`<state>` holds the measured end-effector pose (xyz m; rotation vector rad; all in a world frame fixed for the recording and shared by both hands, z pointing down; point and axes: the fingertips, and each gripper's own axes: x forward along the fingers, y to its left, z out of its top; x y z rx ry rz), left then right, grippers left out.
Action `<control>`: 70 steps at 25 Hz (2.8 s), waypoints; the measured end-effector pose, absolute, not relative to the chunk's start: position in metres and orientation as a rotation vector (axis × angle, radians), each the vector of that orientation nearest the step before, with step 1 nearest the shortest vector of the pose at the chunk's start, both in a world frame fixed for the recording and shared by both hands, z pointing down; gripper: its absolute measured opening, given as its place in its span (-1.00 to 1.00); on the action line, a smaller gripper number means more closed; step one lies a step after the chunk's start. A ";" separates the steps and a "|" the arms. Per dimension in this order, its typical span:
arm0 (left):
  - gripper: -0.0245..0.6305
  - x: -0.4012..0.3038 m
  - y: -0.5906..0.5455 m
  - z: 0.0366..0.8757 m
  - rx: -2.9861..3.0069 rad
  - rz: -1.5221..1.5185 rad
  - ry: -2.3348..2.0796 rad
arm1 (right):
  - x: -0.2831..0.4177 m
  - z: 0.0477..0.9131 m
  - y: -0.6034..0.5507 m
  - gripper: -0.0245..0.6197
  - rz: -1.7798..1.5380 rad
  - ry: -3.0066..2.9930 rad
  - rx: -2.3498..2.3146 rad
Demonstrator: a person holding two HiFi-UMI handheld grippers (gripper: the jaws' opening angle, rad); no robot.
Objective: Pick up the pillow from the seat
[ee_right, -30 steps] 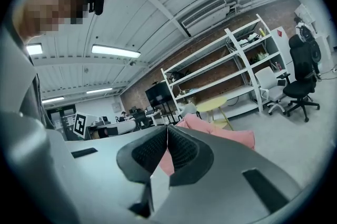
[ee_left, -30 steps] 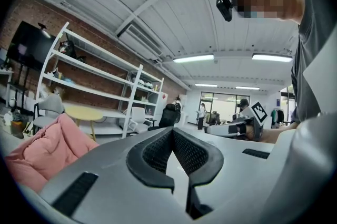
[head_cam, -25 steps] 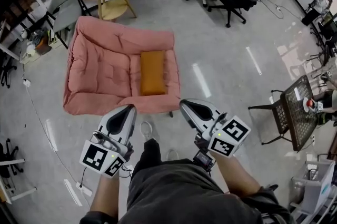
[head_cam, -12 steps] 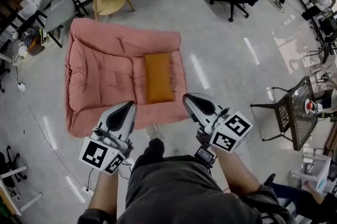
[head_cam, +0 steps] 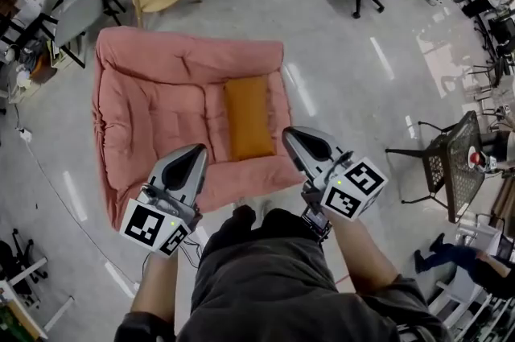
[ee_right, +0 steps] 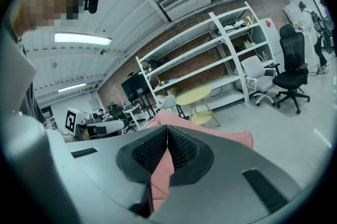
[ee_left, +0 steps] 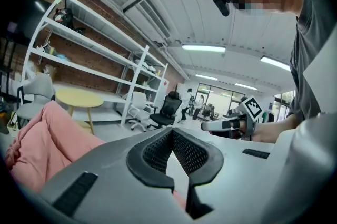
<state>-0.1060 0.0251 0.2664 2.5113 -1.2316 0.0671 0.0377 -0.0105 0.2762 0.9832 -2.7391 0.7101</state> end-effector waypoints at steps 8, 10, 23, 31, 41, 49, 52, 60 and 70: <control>-0.93 -0.112 -0.032 0.354 2.407 0.111 -1.189 | 0.031 0.337 -0.054 -0.88 0.744 -2.668 1.000; -0.93 -0.109 -0.044 0.385 2.377 0.121 -1.176 | 0.033 0.360 -0.062 -0.88 0.766 -2.651 0.997; -0.60 -0.073 -0.117 0.607 2.146 0.211 -1.041 | 0.059 0.468 -0.094 -0.88 0.980 -2.578 0.943; -0.20 -0.062 -0.123 0.719 1.995 0.256 -0.948 | 0.074 0.502 -0.099 -0.88 1.098 -2.552 0.891; 0.19 -0.053 -0.116 0.800 1.833 0.240 -0.846 | 0.075 0.530 -0.101 -0.88 1.265 -2.541 0.853; 0.33 -0.038 -0.111 0.828 1.702 0.067 -0.706 | 0.080 0.555 -0.105 -0.88 1.318 -2.518 0.856; 0.33 -0.029 -0.113 0.837 1.694 0.048 -0.667 | 0.075 0.565 -0.107 -0.88 1.337 -2.504 0.857; 0.03 -0.008 -0.111 0.840 1.702 0.025 -0.650 | 0.088 0.573 -0.103 -0.88 1.331 -2.490 0.839; -0.24 -0.003 -0.111 0.775 1.779 0.018 -0.651 | 0.092 0.532 -0.097 -0.88 1.238 -2.547 0.809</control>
